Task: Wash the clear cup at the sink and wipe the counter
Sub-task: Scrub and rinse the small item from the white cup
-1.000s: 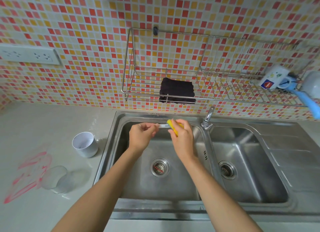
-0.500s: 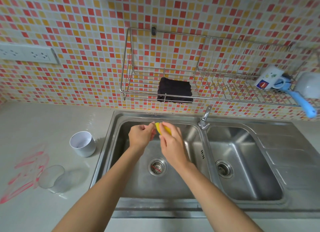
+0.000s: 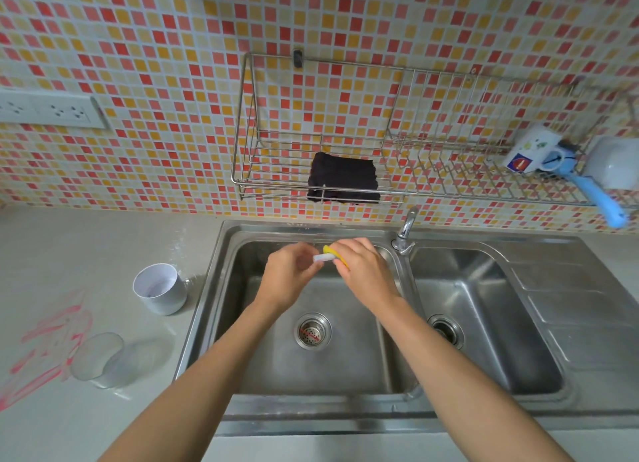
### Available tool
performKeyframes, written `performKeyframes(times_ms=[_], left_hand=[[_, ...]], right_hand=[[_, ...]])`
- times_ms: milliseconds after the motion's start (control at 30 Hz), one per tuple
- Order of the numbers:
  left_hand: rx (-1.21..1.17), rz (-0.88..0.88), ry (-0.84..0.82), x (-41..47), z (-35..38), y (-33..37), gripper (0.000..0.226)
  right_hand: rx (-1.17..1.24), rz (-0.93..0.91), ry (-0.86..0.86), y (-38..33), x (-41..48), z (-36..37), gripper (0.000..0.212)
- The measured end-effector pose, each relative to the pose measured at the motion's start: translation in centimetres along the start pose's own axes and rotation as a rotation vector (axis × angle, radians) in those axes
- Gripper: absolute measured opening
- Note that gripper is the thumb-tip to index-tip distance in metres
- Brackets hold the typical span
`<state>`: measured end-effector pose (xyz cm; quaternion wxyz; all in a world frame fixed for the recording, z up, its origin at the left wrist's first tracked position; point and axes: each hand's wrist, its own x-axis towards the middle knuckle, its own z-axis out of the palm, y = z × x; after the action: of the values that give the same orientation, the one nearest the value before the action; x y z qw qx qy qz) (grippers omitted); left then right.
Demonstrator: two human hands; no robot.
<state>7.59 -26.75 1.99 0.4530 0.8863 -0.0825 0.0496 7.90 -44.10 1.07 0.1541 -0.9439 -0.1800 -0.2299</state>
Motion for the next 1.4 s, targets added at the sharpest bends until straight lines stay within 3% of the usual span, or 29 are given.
performKeyframes(times_ms=[167,300,467,600,733,867,1033,1200,1300,1400], left_hand=[[0.076,0.062,0.037,0.6,0.1,0.0,0.012],[-0.080,-0.084,0.098,1.0,0.8,0.2,0.016],[-0.156,-0.148,0.068,1.2,2.1,0.2,0.019],[-0.168,-0.175,0.072,1.9,3.4,0.5,0.021],[-0.165,-0.179,0.047,2.8,4.6,1.2,0.017],[-0.150,-0.180,0.043,3.3,6.6,1.7,0.015],[-0.002,-0.145,-0.017,4.9,8.9,1.6,0.015],[0.093,-0.156,-0.072,5.9,11.2,2.0,0.014],[0.106,-0.139,-0.110,6.7,12.9,2.9,0.014],[0.096,-0.118,-0.152,7.4,14.5,3.9,0.010]], right_hand=[[0.062,-0.006,0.027,1.2,0.1,0.2,0.031],[0.140,0.249,0.144,2.0,-0.6,0.7,0.034],[0.214,0.097,0.081,-0.4,-1.9,1.9,0.038],[0.237,0.385,0.122,2.6,-2.0,2.3,0.038],[0.256,0.211,0.087,2.3,-2.8,2.6,0.039],[0.275,0.374,0.138,5.0,-2.5,3.2,0.036],[0.334,0.303,0.052,7.0,-3.3,3.6,0.035],[0.271,0.729,0.058,13.9,-4.1,3.2,0.033],[0.285,0.897,-0.106,17.0,-3.9,3.7,0.052],[0.295,0.918,-0.270,19.0,-3.4,4.4,0.064]])
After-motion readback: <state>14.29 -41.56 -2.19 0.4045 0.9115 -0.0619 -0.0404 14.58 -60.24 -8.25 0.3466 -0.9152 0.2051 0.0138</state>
